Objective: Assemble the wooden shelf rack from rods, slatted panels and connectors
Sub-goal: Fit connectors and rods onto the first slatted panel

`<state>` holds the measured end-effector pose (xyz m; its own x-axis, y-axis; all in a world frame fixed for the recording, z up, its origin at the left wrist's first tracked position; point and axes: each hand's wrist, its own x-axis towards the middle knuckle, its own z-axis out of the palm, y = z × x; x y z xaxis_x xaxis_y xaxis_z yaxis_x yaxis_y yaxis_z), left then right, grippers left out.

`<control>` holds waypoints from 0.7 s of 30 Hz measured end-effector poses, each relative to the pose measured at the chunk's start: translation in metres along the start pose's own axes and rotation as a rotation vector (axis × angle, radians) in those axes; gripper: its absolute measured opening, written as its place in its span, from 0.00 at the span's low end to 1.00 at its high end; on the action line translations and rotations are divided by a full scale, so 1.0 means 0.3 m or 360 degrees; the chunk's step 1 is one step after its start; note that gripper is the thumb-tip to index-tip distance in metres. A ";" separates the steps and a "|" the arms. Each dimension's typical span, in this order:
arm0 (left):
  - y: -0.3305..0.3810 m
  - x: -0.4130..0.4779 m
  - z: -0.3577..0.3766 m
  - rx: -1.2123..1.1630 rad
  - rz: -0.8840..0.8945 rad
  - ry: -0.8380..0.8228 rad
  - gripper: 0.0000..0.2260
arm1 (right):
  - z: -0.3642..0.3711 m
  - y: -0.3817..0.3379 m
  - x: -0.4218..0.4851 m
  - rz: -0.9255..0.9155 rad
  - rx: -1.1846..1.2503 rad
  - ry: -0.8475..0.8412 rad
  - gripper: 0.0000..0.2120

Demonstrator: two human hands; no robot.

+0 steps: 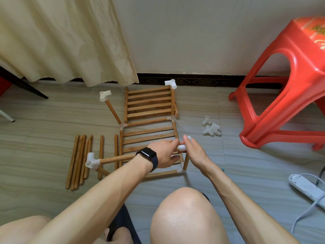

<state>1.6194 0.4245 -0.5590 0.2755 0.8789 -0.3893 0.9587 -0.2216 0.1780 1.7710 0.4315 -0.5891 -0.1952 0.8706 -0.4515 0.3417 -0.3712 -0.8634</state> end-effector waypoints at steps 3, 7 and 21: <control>-0.128 -0.044 -0.149 -0.0138 -0.0155 -0.0277 0.23 | -0.024 -0.015 0.009 0.0104 0.0104 -0.0065 0.28; -0.387 -0.181 -0.299 -0.0036 -0.0439 -0.0127 0.23 | -0.036 -0.023 0.023 0.0150 0.0157 -0.0035 0.31; -0.542 -0.355 0.109 -0.2104 -0.1251 0.0869 0.17 | 0.031 -0.028 0.084 0.0067 0.0218 0.0120 0.15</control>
<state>1.4365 0.3531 -0.5760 -0.5560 0.6945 -0.4567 0.0394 0.5708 0.8201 1.7545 0.4536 -0.5953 -0.1119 0.8734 -0.4740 0.2185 -0.4437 -0.8692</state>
